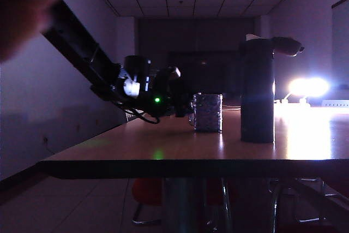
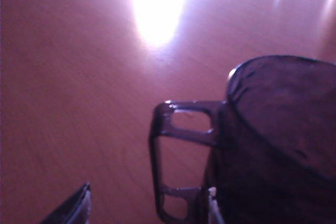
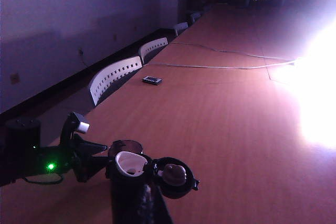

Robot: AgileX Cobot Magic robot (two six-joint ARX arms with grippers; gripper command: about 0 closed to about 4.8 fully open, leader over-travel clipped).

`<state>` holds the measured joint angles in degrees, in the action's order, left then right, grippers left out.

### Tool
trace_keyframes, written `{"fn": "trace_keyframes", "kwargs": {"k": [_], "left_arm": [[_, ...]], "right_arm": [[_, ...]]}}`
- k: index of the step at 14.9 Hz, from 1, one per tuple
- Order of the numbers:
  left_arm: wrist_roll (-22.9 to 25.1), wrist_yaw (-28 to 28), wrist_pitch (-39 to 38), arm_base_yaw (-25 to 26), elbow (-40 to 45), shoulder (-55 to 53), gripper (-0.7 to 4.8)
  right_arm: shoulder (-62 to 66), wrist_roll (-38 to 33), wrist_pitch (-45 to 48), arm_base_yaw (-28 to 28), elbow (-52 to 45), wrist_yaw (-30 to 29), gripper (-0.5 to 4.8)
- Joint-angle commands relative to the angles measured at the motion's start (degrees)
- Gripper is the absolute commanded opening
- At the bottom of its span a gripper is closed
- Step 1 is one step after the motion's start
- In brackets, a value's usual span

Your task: Pick up the black thermos cup, pour some water from it into the cup, and then put the thermos cup back on the table.

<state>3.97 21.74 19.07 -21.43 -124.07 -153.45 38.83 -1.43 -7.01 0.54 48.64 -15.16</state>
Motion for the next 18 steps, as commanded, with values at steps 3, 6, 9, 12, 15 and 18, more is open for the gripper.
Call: {"fn": "trace_keyframes", "kwargs": {"k": [3,6,9,12,15,18], "left_arm": [[-4.46,-5.05,4.44,-1.18,-0.35,0.24,2.86],[-4.46,-5.11,4.68,-1.22,-0.35,0.04,2.55],[-4.63,-5.66,5.31,-1.68,-0.37,-0.09,1.80],[-4.63,-5.60,5.51,-2.25,-0.42,-0.42,1.69],[-4.66,-4.98,5.27,-3.02,-1.99,-1.92,1.51],[-4.68,-5.53,2.19,-3.28,-8.41,-4.76,1.51]], "right_arm": [[-0.09,0.15,0.81,0.02,0.22,-0.44,-0.01],[-0.07,0.15,0.81,0.02,0.22,-0.46,-0.01],[-0.07,0.15,0.81,0.02,0.22,-0.46,-0.01],[-0.07,0.15,0.81,0.02,0.22,-0.48,-0.01],[-0.07,0.15,0.83,0.02,0.22,-0.98,-0.01],[-0.11,0.15,0.83,0.02,0.22,-1.66,-0.01]]}}
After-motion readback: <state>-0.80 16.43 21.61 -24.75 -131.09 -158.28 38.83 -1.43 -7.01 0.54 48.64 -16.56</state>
